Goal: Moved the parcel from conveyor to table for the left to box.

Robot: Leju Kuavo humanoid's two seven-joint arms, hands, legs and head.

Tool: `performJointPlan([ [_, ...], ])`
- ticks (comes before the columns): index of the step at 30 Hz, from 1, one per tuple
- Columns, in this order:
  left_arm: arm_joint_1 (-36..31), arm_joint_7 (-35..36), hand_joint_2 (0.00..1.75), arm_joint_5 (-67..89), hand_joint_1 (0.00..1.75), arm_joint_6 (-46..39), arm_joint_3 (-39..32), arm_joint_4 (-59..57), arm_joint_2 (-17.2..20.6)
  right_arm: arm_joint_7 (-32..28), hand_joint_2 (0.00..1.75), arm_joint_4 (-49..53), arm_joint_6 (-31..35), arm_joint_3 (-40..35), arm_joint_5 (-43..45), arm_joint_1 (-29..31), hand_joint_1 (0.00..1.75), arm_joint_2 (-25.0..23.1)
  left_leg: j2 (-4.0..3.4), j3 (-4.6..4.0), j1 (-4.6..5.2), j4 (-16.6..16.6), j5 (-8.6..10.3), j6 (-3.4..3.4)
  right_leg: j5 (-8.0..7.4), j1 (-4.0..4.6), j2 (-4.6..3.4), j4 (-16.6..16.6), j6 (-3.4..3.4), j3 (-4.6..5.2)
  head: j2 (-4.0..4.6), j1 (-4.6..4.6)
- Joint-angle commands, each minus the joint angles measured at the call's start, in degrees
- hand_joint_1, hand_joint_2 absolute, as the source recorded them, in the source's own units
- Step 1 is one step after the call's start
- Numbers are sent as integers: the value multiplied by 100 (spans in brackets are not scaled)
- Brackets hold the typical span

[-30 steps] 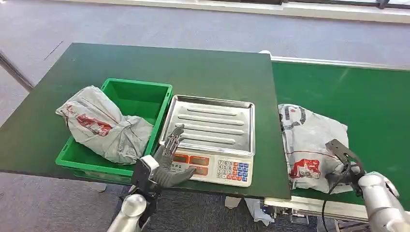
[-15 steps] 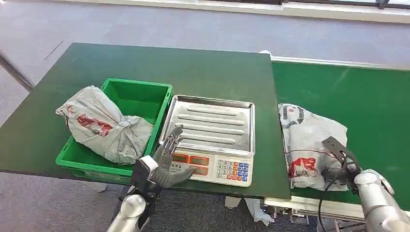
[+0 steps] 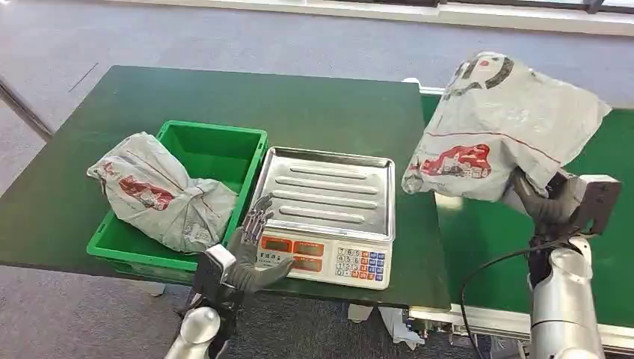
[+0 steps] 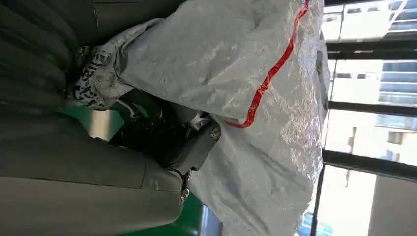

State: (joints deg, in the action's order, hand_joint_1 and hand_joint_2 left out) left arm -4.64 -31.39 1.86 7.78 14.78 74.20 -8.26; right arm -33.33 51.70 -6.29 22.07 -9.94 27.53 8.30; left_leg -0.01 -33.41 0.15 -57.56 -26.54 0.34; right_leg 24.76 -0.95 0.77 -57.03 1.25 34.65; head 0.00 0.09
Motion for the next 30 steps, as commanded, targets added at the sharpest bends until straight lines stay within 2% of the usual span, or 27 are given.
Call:
performJointPlan([
  [1,-111,21,175,23,0,-3,-196,-174,61,8,175,703,50,-165,100,-112,175,-317,-17,11,-4,4,-3,-5,-4,4,-21,8,-6,-7,0,0],
  [2,-114,20,175,24,0,-9,-199,-178,68,-342,175,804,-29,-235,313,-136,175,-361,-16,11,0,5,-2,-4,-3,0,-20,5,-5,-5,0,-2],
  [3,-128,14,175,27,0,-15,-204,-197,76,-431,175,1416,-43,-354,515,-329,175,-500,-21,18,-1,10,-2,-7,-5,1,-27,11,-8,-11,0,0],
  [7,-130,-34,175,60,0,20,-225,-254,76,-385,175,3318,-2,-690,1233,-874,175,-923,-19,5,5,6,-3,-8,-1,-6,-23,-1,-9,5,0,0],
  [11,-213,-63,175,105,0,67,-215,-353,36,-667,175,4595,433,-856,1339,-1233,175,-1153,-15,11,0,5,-7,-12,5,1,-20,-3,-13,1,0,-2],
  [13,-274,-50,175,113,0,81,-210,-349,9,-667,175,5629,1184,-1132,724,-1419,175,-1185,-6,7,3,4,-5,-10,10,-1,-11,-8,-16,7,0,-2],
  [15,-344,-19,175,125,0,107,-208,-364,-26,-667,175,6075,2052,-1833,181,-1571,175,-875,-7,4,1,1,-8,-11,14,0,-13,-13,-17,10,0,-2],
  [16,-396,-14,175,124,0,113,-195,-383,-31,-667,175,5899,2266,-2248,-125,-1633,175,-648,-7,11,1,5,-9,-13,15,0,-13,-10,-18,3,0,-2],
  [17,-417,-3,175,121,0,103,-194,-390,-28,-667,175,5644,2155,-2388,-206,-1605,175,-596,-6,-2,2,-2,-6,-8,11,-2,-10,-12,-13,13,0,0],
  [19,-423,-4,175,120,0,101,-192,-392,-26,-667,175,5582,2161,-2419,-232,-1550,175,-615,-19,17,-6,6,-9,-10,8,6,-25,2,-14,-8,0,-2],
  [20,-415,-128,175,230,0,-137,-218,-365,-35,-586,175,5101,2032,-2479,-361,-1453,175,-566,-31,25,-7,13,-9,-13,4,7,-38,10,-15,-13,0,2],
  [23,-367,-425,175,302,0,-683,-277,-258,-118,-212,175,4162,1435,-2510,-359,-1160,175,-589,-54,37,-6,17,-8,-19,-4,6,-56,15,-16,-12,0,0],
  [24,-365,-534,175,357,0,-995,-278,-169,-129,-18,175,3731,1190,-2550,-335,-986,175,-563,-41,22,-5,6,-10,-14,1,4,-41,7,-10,-8,0,0],
  [26,-361,-793,175,184,0,-1603,-397,95,-193,393,175,2847,434,-2755,-53,-603,175,-414,-63,34,-14,15,-9,-16,-10,13,-64,22,-14,-17,0,-2],
  [27,-296,-861,175,30,0,-1993,-404,348,-163,694,175,1866,-324,-2916,515,-260,175,-429,-62,24,-8,1,-14,-13,-7,8,-60,6,-12,-6,0,-2],
  [28,-247,-851,175,-22,0,-2051,-324,463,-87,405,175,1297,-248,-3018,496,-67,175,-476,-68,26,-10,3,-12,-14,-13,10,-67,10,-13,-7,0,0],
  [30,-107,-840,175,-165,0,-2223,-286,593,-21,306,175,294,-490,-3255,756,134,175,-569,-88,37,-12,16,-6,-17,-26,12,-90,23,-16,-13,0,-2],
])
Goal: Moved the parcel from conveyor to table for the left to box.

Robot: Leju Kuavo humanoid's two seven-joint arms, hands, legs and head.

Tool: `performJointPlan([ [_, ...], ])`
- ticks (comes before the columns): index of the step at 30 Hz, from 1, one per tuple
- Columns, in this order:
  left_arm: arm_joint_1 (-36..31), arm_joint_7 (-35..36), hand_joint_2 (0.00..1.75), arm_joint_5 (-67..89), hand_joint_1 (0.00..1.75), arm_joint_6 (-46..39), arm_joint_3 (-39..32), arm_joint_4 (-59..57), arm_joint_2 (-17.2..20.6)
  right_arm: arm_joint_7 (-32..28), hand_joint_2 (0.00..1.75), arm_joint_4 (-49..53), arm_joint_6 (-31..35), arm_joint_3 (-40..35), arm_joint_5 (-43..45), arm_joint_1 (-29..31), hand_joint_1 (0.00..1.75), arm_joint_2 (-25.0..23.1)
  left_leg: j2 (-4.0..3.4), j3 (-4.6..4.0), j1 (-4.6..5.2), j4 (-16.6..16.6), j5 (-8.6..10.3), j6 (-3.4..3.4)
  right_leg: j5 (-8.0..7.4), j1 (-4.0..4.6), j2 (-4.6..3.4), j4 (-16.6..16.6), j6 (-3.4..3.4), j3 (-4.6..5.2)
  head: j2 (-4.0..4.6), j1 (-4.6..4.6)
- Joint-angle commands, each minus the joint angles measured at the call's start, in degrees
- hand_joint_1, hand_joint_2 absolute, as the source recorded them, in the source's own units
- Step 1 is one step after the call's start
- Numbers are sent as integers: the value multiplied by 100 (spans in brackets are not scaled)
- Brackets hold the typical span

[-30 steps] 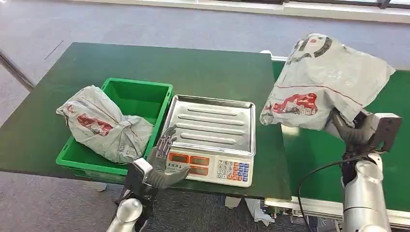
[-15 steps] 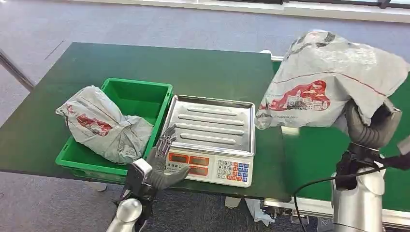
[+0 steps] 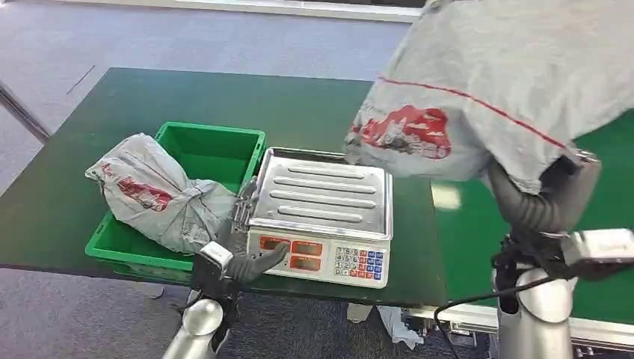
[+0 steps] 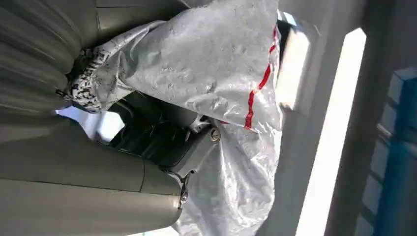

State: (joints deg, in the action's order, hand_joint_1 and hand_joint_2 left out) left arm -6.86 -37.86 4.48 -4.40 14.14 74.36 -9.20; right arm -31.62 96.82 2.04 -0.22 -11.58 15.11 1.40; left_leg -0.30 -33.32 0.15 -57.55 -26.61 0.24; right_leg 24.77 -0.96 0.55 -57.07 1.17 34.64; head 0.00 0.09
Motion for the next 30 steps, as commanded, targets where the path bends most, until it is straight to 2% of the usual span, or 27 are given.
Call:
performJointPlan([
  [1,211,-198,175,-495,0,-1059,-238,641,81,405,175,-4739,-1360,-1107,1006,1466,175,56,-57,36,-12,16,-1,-8,-22,12,-62,24,-11,-20,0,-2],
  [4,374,-214,175,-617,0,-1122,-237,737,136,355,175,-5876,-1108,-1033,1277,1585,175,-206,-25,38,-15,20,8,-15,-15,15,-35,27,-12,-31,0,0],
  [5,389,-214,175,-627,0,-1128,-230,733,148,293,175,-5984,-1079,-1055,1290,1549,175,-238,-30,52,-19,30,11,-14,-17,19,-40,37,-15,-43,0,-2],
  [6,407,-214,175,-633,0,-1142,-210,741,168,256,175,-6127,-962,-1037,1342,1519,175,-280,-3,33,-17,14,9,-9,-8,19,-9,19,-11,-32,0,-4],
  [8,417,-214,175,-634,0,-1144,-209,742,173,241,175,-6129,-935,-1016,1370,1484,175,-297,18,25,-19,11,9,-10,-3,19,7,14,-12,-28,0,0],
  [9,417,-214,175,-634,0,-1144,-209,742,173,241,175,-6129,-935,-1016,1370,1484,175,-297,8,48,-22,30,8,-14,-5,22,-7,31,-17,-46,0,-4],
  [10,435,-214,175,-650,0,-1149,-219,774,164,305,175,-6124,-870,-925,1464,1472,175,-328,23,19,-19,9,10,-13,-1,19,9,12,-12,-23,0,-2],
  [13,440,-169,175,-720,0,-1102,-195,809,139,432,175,-6144,-826,-856,1625,1407,175,-353,20,14,-17,8,5,-20,3,17,4,8,-15,-15,0,0],
  [17,274,-81,175,-762,0,-943,-111,631,129,873,175,-6496,-1420,-1194,1529,1343,175,-214,36,6,-17,5,7,-16,5,17,20,8,-11,-12,0,-2],
  [21,238,-80,175,-764,0,-934,-111,569,131,839,175,-6596,-1403,-1255,1461,1340,175,-186,39,15,-17,14,10,-18,4,17,22,15,-14,-18,0,0],
  [25,273,-62,175,-758,0,-896,-92,541,149,608,175,-6499,-1010,-1338,1230,1242,171,-158,17,28,-19,14,5,-23,4,19,6,16,-15,-22,0,-2],
  [26,275,-55,175,-758,0,-875,-93,539,149,355,175,-6337,-955,-1351,1190,1190,0,-146,20,36,-22,20,7,-24,3,23,8,23,-17,-31,0,-2],
  [29,161,-30,175,-777,0,-764,-84,436,115,-5,175,-5436,-1058,-1471,1032,875,0,-49,17,27,-15,5,5,-22,6,16,5,5,-11,-16,0,-2],
  [30,124,-28,175,-778,0,-764,-90,397,92,65,175,-5262,-1072,-1474,1015,802,0,-41,20,27,-17,9,7,-24,4,18,6,10,-13,-19,0,-2],
])
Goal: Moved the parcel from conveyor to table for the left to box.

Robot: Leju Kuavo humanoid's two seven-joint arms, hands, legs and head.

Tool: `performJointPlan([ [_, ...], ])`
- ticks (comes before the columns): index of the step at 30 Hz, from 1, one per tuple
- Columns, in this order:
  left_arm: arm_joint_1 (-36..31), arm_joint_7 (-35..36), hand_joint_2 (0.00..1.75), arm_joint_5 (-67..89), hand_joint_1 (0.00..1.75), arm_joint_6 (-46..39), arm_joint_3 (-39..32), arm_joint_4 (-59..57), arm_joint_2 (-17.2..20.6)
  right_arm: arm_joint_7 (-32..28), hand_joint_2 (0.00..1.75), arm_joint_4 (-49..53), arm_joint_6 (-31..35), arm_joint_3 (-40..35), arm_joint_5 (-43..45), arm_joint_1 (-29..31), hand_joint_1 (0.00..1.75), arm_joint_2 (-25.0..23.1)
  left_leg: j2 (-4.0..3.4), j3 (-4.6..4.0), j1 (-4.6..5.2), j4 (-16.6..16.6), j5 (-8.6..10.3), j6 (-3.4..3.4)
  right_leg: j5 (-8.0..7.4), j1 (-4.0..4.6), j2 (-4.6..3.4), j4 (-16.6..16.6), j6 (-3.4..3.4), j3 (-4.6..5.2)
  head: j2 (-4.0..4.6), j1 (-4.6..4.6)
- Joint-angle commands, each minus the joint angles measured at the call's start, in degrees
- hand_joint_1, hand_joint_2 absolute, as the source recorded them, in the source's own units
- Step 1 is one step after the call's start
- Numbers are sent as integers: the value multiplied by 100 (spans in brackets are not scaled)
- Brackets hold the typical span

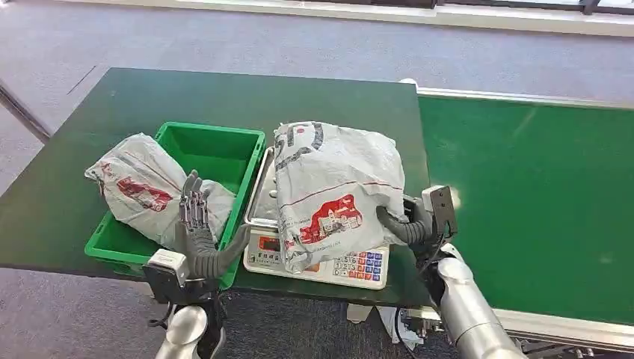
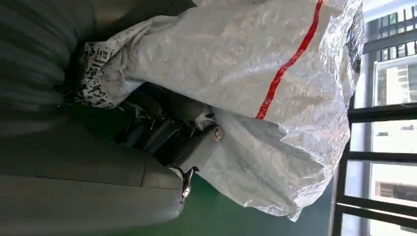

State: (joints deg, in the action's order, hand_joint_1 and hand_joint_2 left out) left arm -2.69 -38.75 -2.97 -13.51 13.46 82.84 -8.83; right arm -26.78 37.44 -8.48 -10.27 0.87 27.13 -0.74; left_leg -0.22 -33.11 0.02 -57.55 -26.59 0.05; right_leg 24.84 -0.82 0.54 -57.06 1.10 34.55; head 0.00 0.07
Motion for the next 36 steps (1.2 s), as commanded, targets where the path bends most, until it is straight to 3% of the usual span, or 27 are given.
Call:
performJointPlan([
  [1,-303,62,175,-33,0,146,-23,-462,49,-391,175,725,-21,-465,-232,-421,0,174,16,2,-5,4,5,-3,-1,5,12,7,-5,-8,0,0],
  [6,-311,68,175,-23,0,175,-12,-471,53,-542,175,888,-102,-468,-239,-503,0,177,-4,4,-2,5,0,-2,-4,1,-4,4,-8,-5,0,2],
  [11,-310,13,175,126,0,283,130,-542,158,-847,175,2022,-263,-572,-590,-969,0,205,-2,9,-5,9,-1,-7,0,5,-4,6,-12,-6,0,0],
  [16,-303,-100,175,391,0,356,359,-548,240,-1240,175,2563,-380,-397,-484,-1063,0,225,-6,5,-2,11,-2,-9,-1,2,-9,6,-13,0,0,0],
  [29,-319,9,175,412,0,577,157,-407,127,-1144,175,4359,-120,685,-260,-1719,0,160,10,-15,2,3,0,-6,2,-2,7,0,-9,11,0,0],
  [36,-296,37,175,450,0,601,135,-376,117,-1023,175,4438,-149,818,-207,-1801,0,145,-2,-13,-1,2,-3,-3,-2,1,-4,3,-8,11,0,0],
])
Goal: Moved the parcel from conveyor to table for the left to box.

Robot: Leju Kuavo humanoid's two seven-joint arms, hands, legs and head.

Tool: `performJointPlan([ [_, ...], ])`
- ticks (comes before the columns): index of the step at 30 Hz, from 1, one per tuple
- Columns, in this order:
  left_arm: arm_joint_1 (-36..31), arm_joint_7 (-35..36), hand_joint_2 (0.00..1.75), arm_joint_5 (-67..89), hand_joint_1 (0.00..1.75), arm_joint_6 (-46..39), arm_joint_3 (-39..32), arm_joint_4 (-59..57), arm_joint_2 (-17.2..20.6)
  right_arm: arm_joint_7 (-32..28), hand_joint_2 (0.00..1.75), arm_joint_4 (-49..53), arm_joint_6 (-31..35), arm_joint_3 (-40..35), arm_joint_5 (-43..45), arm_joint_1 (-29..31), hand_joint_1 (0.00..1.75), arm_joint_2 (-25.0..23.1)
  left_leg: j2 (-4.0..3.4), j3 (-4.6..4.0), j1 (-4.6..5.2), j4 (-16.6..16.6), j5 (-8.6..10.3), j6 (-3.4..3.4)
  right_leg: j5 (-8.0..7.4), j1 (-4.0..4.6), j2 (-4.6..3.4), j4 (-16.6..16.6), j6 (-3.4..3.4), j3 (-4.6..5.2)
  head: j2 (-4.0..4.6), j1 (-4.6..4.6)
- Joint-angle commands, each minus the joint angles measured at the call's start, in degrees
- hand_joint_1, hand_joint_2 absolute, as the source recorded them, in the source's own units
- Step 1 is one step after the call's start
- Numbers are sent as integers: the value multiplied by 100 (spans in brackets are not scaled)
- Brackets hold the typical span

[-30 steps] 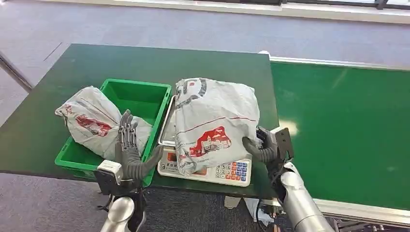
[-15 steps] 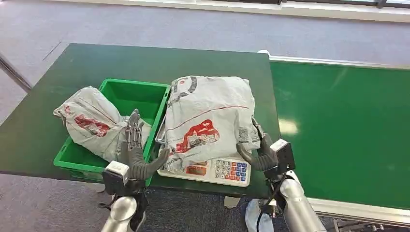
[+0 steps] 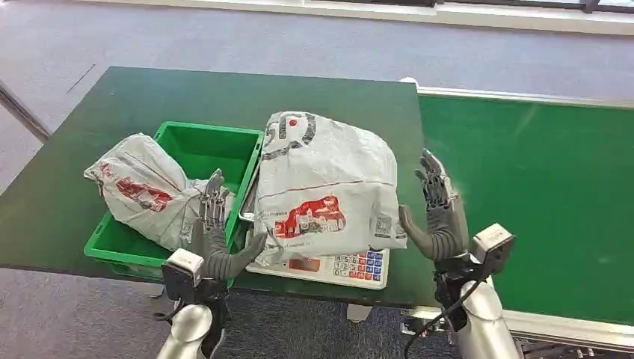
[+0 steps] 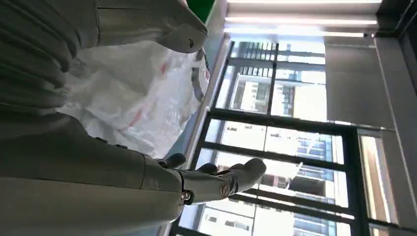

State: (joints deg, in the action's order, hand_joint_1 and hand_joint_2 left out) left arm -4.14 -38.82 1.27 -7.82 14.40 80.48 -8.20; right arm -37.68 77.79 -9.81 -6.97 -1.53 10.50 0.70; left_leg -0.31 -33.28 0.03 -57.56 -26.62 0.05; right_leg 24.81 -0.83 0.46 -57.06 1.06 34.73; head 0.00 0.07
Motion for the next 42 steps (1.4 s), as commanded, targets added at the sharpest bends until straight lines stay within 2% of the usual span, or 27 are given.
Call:
performJointPlan([
  [1,-151,43,175,26,0,32,41,-140,54,67,175,403,-15,487,33,-138,0,1,10,12,-5,6,0,-5,1,5,4,8,-6,-16,0,2],
  [6,-139,48,175,34,0,37,25,-138,48,114,175,361,2,502,24,-140,0,-51,6,6,-1,4,2,-2,1,1,3,3,-4,-6,0,0],
  [9,-115,87,175,80,0,98,-2,-150,55,631,175,190,-30,521,-130,-126,0,-60,6,18,-6,10,0,-4,0,5,1,12,-7,-20,0,0],
  [12,-126,138,175,159,0,176,-16,-194,62,1805,175,-368,-177,310,-770,1,0,99,3,18,-4,11,1,-3,-1,4,-1,11,-5,-19,0,2],
  [13,-135,176,175,209,0,211,-20,-219,58,2145,175,-688,-179,135,-1291,75,0,207,2,26,-6,17,2,-4,-3,6,-4,19,-6,-28,0,2],
  [14,-130,189,175,237,0,224,-27,-223,41,2084,175,-908,-169,175,-1365,108,0,141,-3,23,-7,13,1,-2,-4,6,-8,18,-5,-25,0,0],
  [16,-101,199,175,266,0,230,-51,-194,3,1559,175,-880,-75,259,-1451,95,0,27,-5,28,-9,18,1,-3,-7,9,-10,24,-6,-32,0,0],
  [18,-77,213,175,267,0,244,-63,-177,-4,1058,175,-491,125,446,-1398,39,0,-150,-6,42,-9,30,4,-8,-8,8,-15,31,-11,-41,0,2],
  [19,-79,249,175,158,0,381,-61,-176,-6,843,175,-185,324,545,-1383,13,0,-246,7,9,-1,10,2,-3,0,1,1,7,-5,-12,0,2],
  [22,-244,349,175,-14,0,628,-93,-376,-18,936,175,234,664,759,-1316,-48,0,-419,3,11,-4,8,-3,-5,1,4,-3,7,-8,-14,0,0],
  [27,-1014,398,175,155,0,768,-3,-1041,29,747,175,65,807,864,-1010,-146,0,-478,26,7,-5,8,7,-5,1,5,21,7,-6,-15,0,0],
  [37,-1103,432,175,261,0,760,57,-1110,68,664,175,64,853,864,-963,-136,0,-495,11,11,-5,8,3,-5,-1,5,4,8,-6,-15,0,0],
  [40,-1997,736,175,901,0,639,328,-1985,158,434,175,70,1093,831,-864,-131,0,-554,24,17,-10,11,6,-8,0,10,15,10,-11,-25,0,0],
  [42,-2561,751,175,1049,0,726,359,-2627,82,547,175,45,1109,747,-838,-114,0,-552,41,-3,-6,0,12,-6,0,6,34,-1,-7,-7,0,0],
])
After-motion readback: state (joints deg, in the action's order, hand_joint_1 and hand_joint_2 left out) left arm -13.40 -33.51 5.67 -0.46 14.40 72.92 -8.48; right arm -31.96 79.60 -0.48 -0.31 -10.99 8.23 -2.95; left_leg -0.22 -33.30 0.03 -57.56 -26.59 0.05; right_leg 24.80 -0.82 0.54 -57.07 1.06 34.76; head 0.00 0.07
